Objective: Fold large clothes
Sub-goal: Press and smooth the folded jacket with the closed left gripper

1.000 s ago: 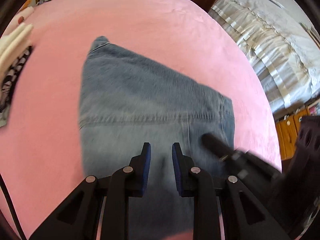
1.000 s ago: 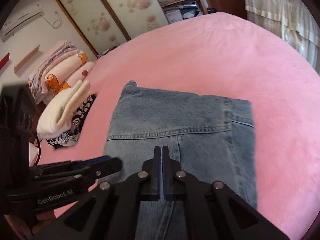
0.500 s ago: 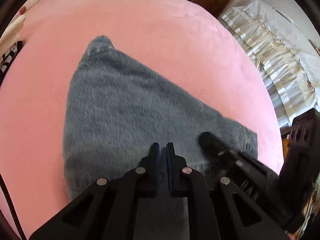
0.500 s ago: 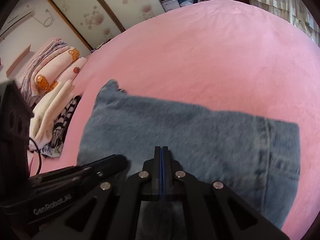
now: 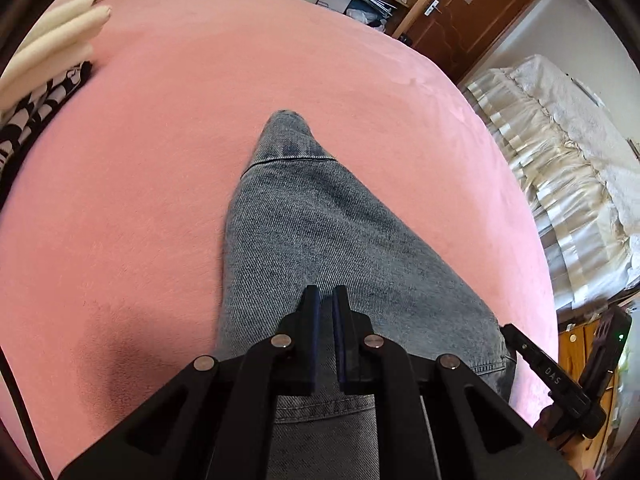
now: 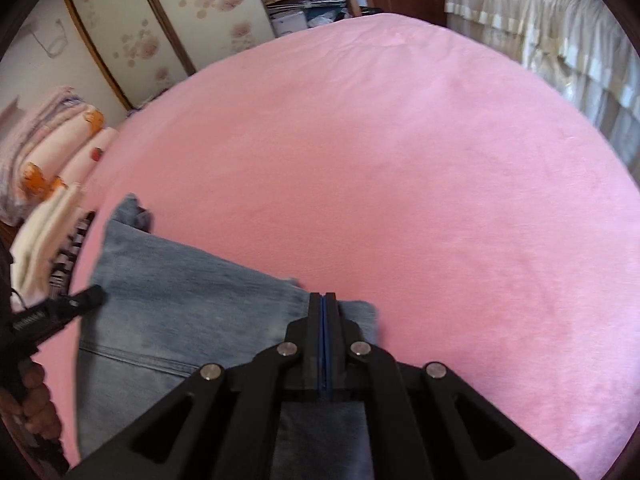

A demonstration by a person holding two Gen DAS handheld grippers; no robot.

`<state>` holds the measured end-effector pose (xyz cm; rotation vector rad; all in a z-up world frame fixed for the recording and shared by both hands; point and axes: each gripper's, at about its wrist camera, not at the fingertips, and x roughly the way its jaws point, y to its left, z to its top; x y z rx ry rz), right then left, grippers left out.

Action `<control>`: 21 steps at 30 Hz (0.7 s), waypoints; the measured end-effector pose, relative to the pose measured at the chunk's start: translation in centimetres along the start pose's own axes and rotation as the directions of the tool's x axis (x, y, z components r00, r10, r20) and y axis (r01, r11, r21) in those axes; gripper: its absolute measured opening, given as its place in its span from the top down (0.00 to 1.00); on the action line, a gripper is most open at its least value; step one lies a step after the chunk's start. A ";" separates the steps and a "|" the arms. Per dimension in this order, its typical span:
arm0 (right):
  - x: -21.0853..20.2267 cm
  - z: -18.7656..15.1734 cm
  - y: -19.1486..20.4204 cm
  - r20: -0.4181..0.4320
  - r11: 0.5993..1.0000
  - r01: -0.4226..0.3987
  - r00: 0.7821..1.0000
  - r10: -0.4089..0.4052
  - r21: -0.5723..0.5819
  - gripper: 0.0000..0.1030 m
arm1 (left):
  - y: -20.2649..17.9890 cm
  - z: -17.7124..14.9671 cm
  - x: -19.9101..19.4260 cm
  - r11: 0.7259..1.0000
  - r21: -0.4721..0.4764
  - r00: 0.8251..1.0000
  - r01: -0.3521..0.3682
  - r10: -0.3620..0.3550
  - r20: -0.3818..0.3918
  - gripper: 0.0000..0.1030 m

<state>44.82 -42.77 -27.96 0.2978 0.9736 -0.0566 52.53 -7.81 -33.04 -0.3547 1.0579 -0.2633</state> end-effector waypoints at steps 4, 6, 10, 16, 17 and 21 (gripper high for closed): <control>-0.4 -0.4 -1.0 0.000 0.998 -0.018 1.000 0.018 0.061 1.00 | -1.5 -0.2 0.2 0.996 0.045 0.997 -0.077 0.078 -0.015 0.94; -1.3 -0.4 -0.3 0.012 0.999 0.005 1.000 -0.006 0.036 1.00 | -2.4 -0.6 -0.4 0.997 0.058 0.998 -0.052 0.053 -0.022 0.94; -3.9 -1.3 2.9 0.056 0.985 -0.172 0.983 0.174 -0.025 1.00 | -3.7 -2.8 -1.2 0.999 0.043 0.998 0.020 -0.017 -0.067 0.94; -2.0 -6.0 7.9 -0.132 0.971 -0.206 0.973 0.190 -0.123 1.00 | -3.8 -6.9 -2.4 0.999 0.035 0.997 -0.001 0.004 -0.082 0.94; -1.6 -6.7 7.9 -0.147 0.974 -0.190 0.974 0.171 -0.120 1.00 | -3.7 -7.2 -2.8 0.999 0.042 0.997 -0.012 0.016 -0.078 0.94; -2.5 -7.7 5.4 -0.099 0.992 -0.119 0.989 0.114 -0.051 1.00 | -2.7 -8.1 -4.7 0.999 0.036 0.997 -0.020 0.022 -0.072 0.94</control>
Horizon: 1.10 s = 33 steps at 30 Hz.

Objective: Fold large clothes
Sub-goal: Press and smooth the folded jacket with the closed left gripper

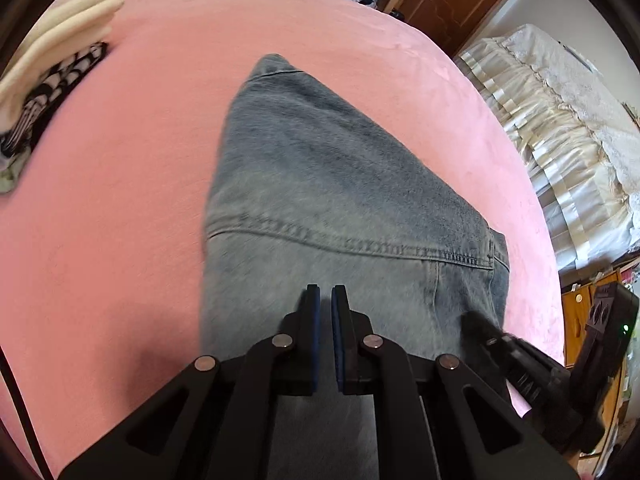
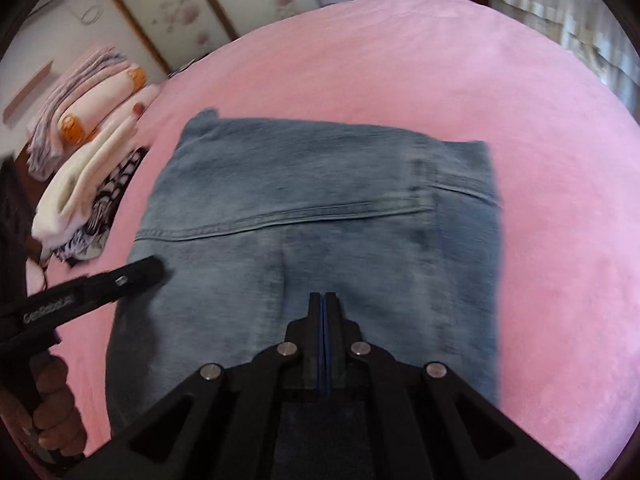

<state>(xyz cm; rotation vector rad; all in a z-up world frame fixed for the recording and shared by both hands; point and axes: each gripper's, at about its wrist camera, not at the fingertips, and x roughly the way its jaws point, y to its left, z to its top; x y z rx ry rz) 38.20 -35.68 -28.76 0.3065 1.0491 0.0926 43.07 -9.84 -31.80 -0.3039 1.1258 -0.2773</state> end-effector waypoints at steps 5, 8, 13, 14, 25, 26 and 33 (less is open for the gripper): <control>-2.4 -0.9 -3.7 0.002 0.994 0.076 0.997 -0.076 0.077 1.00 | 1.1 -1.2 -2.5 0.999 -0.014 0.998 -0.053 0.053 0.016 0.94; -4.1 -1.7 -3.5 0.009 0.994 0.083 0.996 -0.084 0.071 1.00 | 1.1 -2.5 -3.9 0.999 -0.007 0.999 -0.046 0.047 0.009 0.94; -6.5 -3.9 -0.7 0.029 0.997 -0.077 0.997 0.077 0.013 1.00 | 0.1 -6.7 -5.2 1.000 0.018 0.998 0.008 -0.007 -0.068 0.94; -6.6 -4.4 0.2 0.019 0.995 -0.099 0.995 0.099 -0.005 1.00 | -0.2 -7.5 -5.2 1.000 0.025 0.996 0.016 -0.014 -0.084 0.94; -5.4 -9.2 2.8 -0.086 0.995 -0.095 0.992 0.093 -0.024 1.00 | -0.4 -10.7 -5.1 0.999 0.012 0.988 -0.030 0.031 -0.150 0.94; -5.5 -9.1 1.9 -0.089 0.998 -0.055 0.995 0.053 -0.016 1.00 | -0.3 -10.8 -5.2 1.000 0.008 0.989 -0.029 0.029 -0.148 0.94; -7.7 -9.5 -5.1 -0.095 0.997 -0.005 0.995 0.012 0.079 1.00 | 1.4 -10.4 -6.0 0.999 -0.026 0.988 -0.036 0.032 -0.153 0.96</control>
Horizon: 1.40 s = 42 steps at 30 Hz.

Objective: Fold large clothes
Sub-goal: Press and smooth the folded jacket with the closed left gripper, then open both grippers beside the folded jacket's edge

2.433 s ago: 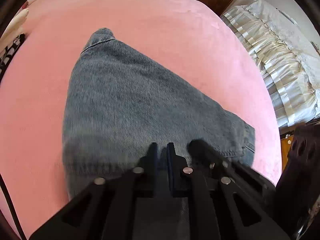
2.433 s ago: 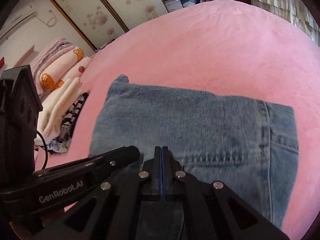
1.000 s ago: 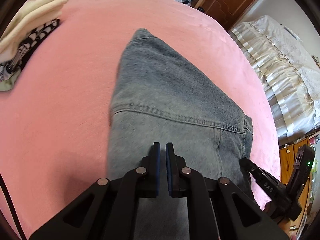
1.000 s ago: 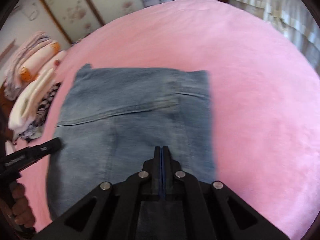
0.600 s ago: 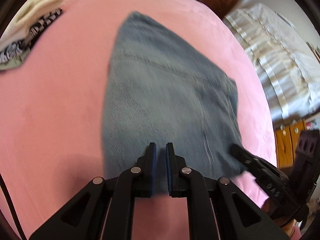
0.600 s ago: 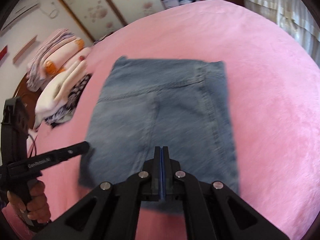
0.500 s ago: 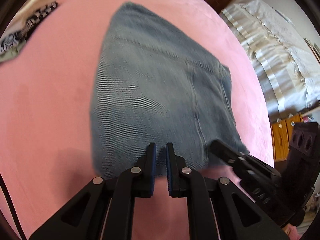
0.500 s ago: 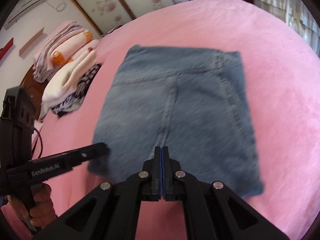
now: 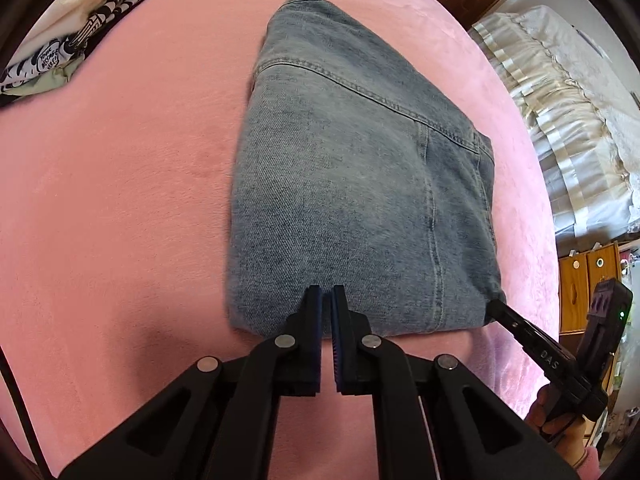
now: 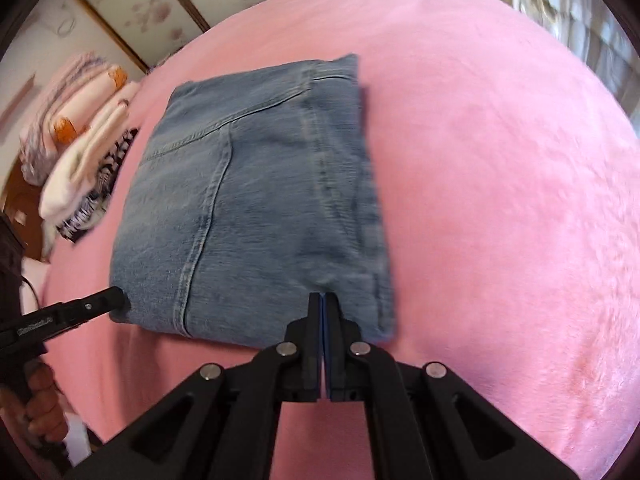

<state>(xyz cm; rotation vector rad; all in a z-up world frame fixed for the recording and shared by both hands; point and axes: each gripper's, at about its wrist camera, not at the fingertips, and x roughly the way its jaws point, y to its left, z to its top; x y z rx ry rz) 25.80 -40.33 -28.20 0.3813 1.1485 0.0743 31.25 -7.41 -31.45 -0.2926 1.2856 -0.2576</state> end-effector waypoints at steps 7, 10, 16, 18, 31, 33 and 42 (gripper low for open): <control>-0.2 -0.6 -0.6 -0.001 0.999 0.012 1.000 -0.012 -0.030 1.00 | 0.1 0.1 0.3 0.999 -0.010 0.999 -0.031 0.031 -0.004 0.98; 0.1 -0.6 -1.4 -0.007 1.000 -0.019 1.000 0.019 0.021 1.00 | -0.2 0.2 0.4 0.999 -0.014 0.999 -0.051 0.051 -0.006 0.98; 0.0 -0.1 -1.2 -0.068 0.999 -0.013 0.998 0.015 0.042 1.00 | -2.1 0.1 0.2 0.987 0.003 0.987 -0.159 0.159 -0.001 0.98; -0.1 -0.1 -1.0 -0.100 0.998 -0.005 0.995 0.012 0.064 1.00 | -3.4 -0.1 0.2 0.981 0.025 0.981 -0.192 0.192 -0.007 0.87; -3.5 0.0 3.4 -0.172 0.999 0.039 0.984 -0.039 -0.002 0.45 | -8.8 -2.0 -1.9 0.933 0.071 0.933 -0.352 0.356 -0.050 0.16; -4.2 0.2 4.1 -0.177 0.999 0.044 0.983 -0.047 -0.016 0.41 | -8.7 -2.2 -3.0 0.939 0.030 0.937 -0.343 0.344 -0.054 0.16; -7.0 1.0 6.3 -0.146 0.998 0.034 0.988 -0.041 -0.049 0.24 | -9.3 -1.5 -6.3 0.940 0.011 0.940 -0.340 0.340 0.015 0.15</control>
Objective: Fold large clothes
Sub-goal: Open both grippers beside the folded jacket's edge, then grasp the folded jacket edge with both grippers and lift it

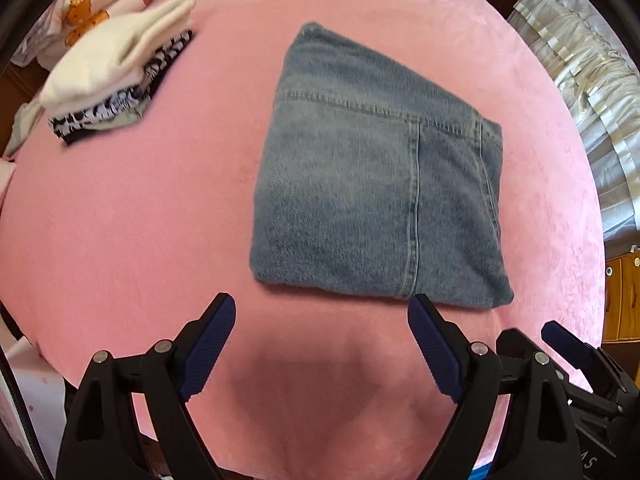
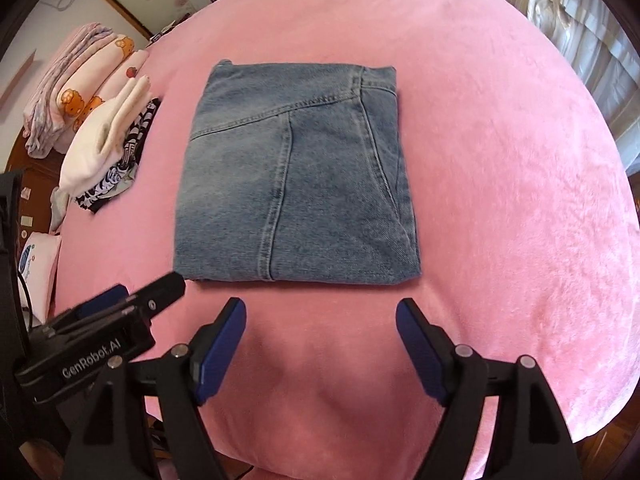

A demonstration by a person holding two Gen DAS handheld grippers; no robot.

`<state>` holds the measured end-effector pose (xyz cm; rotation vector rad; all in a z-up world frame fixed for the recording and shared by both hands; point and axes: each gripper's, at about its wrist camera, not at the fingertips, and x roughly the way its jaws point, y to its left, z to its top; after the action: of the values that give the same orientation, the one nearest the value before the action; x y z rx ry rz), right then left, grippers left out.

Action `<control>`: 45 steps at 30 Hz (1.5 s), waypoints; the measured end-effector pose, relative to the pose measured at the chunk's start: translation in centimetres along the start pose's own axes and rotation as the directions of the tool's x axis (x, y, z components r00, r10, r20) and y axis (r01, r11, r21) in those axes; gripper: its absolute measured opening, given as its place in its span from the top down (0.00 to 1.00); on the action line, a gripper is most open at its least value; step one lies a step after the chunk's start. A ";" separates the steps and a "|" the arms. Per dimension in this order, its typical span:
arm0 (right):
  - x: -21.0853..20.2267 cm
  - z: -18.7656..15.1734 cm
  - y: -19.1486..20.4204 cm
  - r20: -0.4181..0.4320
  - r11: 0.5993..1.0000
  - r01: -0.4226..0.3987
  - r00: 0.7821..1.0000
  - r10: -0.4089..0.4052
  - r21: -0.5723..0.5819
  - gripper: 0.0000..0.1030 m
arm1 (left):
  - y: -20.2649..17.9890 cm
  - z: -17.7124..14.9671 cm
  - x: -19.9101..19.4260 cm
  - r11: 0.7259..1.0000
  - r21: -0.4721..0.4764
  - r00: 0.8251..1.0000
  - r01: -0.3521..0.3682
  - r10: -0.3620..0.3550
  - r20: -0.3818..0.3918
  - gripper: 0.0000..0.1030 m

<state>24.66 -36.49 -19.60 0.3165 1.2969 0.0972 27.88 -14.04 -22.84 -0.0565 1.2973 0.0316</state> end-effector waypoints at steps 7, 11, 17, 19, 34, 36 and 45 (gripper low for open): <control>0.0 0.1 -0.2 0.010 1.000 -0.004 1.000 0.004 -0.006 0.24 | 0.5 0.7 0.2 0.999 0.001 0.999 0.036 -0.036 0.017 0.15; 0.6 0.3 -1.2 0.018 1.000 -0.015 1.000 0.015 0.004 0.24 | 0.9 1.5 1.2 0.998 0.003 0.998 0.063 -0.063 0.032 0.16; 2.8 1.8 -4.5 0.005 0.992 -0.096 0.995 0.095 0.080 0.24 | 2.6 3.8 4.4 0.991 -0.010 0.990 0.134 -0.133 0.038 0.16; 3.7 2.5 -5.9 0.003 0.984 -0.136 0.991 0.137 0.113 0.24 | 3.3 4.8 5.7 0.985 -0.032 0.986 0.168 -0.167 0.020 0.16; 11.5 7.3 -11.3 -0.053 0.884 -0.410 0.901 0.431 0.223 0.22 | 4.9 9.4 14.5 0.962 -0.043 0.946 0.271 -0.274 -0.174 0.15; 12.2 7.8 -11.6 -0.057 0.874 -0.437 0.887 0.458 0.214 0.22 | 5.4 9.9 15.2 0.951 -0.055 0.933 0.306 -0.311 -0.181 0.14; 15.4 9.7 -12.8 -0.058 0.785 -0.571 0.799 0.599 0.241 0.21 | 6.9 11.9 19.5 0.890 -0.138 0.866 0.434 -0.455 -0.208 0.08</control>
<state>36.74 -46.62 -35.29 0.9131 1.3007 0.5226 44.26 -6.64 -38.61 -0.4471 1.4932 -0.3259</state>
